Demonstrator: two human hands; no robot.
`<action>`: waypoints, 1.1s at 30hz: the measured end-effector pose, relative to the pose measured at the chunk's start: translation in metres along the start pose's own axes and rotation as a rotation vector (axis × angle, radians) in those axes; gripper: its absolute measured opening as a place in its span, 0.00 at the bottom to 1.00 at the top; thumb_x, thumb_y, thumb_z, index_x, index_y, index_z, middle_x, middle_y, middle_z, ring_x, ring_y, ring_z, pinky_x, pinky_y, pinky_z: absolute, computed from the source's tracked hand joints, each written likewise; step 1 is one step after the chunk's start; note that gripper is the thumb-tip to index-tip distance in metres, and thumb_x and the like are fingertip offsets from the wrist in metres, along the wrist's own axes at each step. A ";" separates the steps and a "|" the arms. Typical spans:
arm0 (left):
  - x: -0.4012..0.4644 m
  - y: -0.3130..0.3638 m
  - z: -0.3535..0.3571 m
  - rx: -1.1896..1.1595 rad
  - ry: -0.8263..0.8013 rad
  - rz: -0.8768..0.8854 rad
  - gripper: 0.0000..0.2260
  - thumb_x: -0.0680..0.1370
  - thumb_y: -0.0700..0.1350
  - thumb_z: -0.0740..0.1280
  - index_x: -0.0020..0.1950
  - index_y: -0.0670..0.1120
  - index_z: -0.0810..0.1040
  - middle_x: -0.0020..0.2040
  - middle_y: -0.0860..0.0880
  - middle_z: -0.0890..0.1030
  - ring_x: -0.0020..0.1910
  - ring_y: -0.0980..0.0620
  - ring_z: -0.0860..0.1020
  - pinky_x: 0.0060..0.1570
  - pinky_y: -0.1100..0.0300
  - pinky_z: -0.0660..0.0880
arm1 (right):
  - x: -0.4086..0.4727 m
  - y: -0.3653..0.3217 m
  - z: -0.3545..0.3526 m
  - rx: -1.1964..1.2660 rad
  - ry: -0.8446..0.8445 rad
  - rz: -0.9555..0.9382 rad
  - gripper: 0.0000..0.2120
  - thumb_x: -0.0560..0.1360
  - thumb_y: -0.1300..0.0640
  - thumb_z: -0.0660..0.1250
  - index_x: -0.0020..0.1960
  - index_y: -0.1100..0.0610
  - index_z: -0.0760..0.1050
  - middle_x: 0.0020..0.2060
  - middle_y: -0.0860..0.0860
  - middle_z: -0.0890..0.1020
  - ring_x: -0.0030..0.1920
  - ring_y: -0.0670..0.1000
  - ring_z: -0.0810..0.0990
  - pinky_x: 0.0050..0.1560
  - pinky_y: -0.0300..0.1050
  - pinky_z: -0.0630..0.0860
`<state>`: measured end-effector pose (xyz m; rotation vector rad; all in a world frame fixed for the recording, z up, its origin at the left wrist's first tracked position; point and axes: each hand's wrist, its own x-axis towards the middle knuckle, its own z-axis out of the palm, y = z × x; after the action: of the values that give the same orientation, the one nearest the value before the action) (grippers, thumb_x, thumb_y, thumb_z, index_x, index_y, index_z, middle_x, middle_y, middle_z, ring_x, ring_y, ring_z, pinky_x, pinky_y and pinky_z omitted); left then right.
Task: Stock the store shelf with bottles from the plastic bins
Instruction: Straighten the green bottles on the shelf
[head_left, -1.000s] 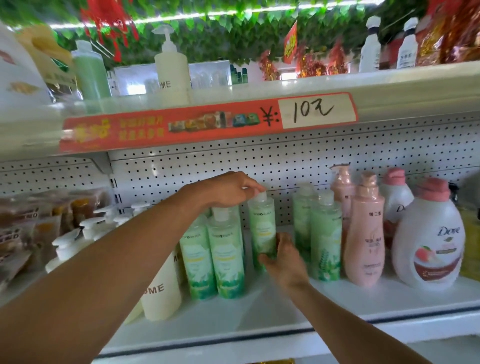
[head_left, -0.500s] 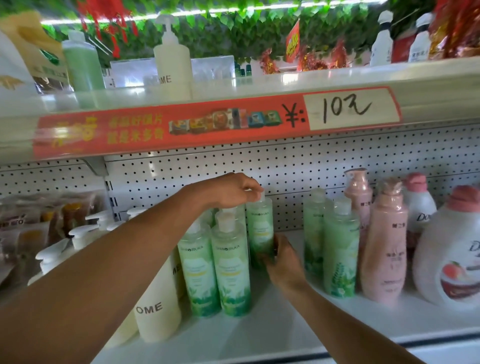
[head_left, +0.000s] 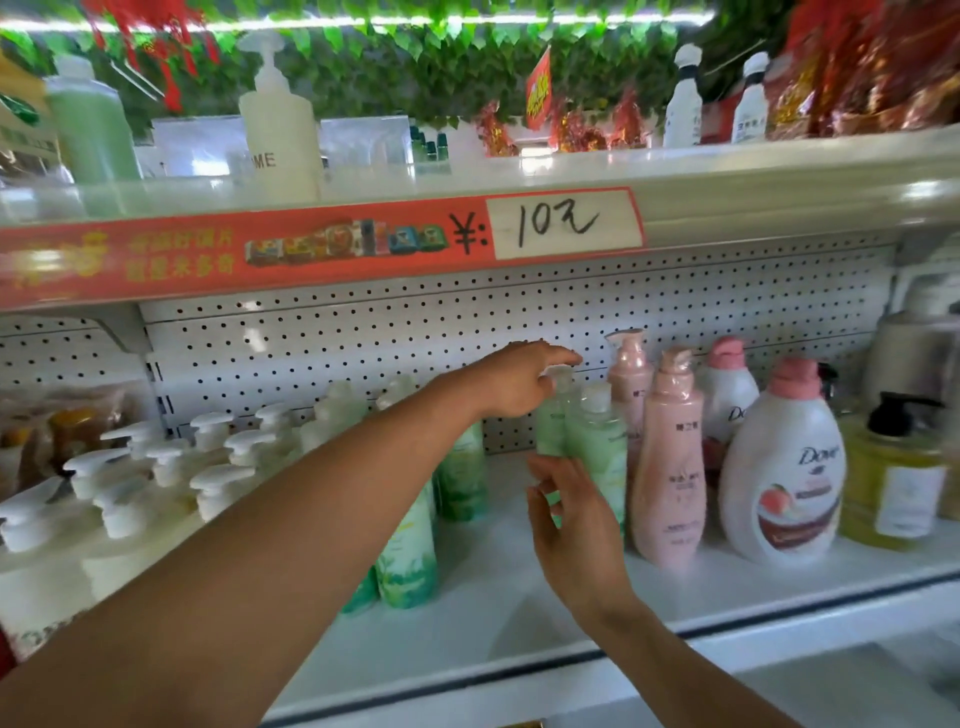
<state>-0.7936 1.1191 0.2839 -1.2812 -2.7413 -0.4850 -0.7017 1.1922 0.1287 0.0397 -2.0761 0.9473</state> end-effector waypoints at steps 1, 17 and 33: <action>0.003 0.001 0.003 0.001 0.009 -0.006 0.20 0.82 0.38 0.57 0.74 0.51 0.68 0.75 0.48 0.66 0.72 0.49 0.65 0.70 0.56 0.64 | -0.002 0.001 -0.005 -0.002 0.007 -0.014 0.12 0.76 0.63 0.66 0.59 0.53 0.76 0.51 0.45 0.78 0.47 0.45 0.78 0.44 0.44 0.78; -0.007 0.031 0.011 -0.128 0.230 0.032 0.17 0.70 0.51 0.77 0.55 0.47 0.83 0.46 0.53 0.79 0.42 0.60 0.76 0.43 0.69 0.72 | -0.022 0.023 -0.037 0.002 0.173 0.081 0.28 0.74 0.63 0.69 0.71 0.55 0.64 0.67 0.50 0.68 0.62 0.51 0.74 0.51 0.39 0.73; -0.050 0.016 0.000 -0.337 0.175 0.046 0.11 0.71 0.41 0.76 0.51 0.47 0.82 0.43 0.54 0.81 0.40 0.59 0.77 0.46 0.68 0.75 | -0.014 0.012 -0.039 -0.350 -0.140 0.205 0.28 0.75 0.45 0.67 0.70 0.53 0.62 0.63 0.49 0.76 0.63 0.52 0.73 0.51 0.49 0.75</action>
<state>-0.7491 1.0920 0.2776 -1.2902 -2.5538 -1.0372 -0.6703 1.2212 0.1262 -0.3023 -2.3831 0.7019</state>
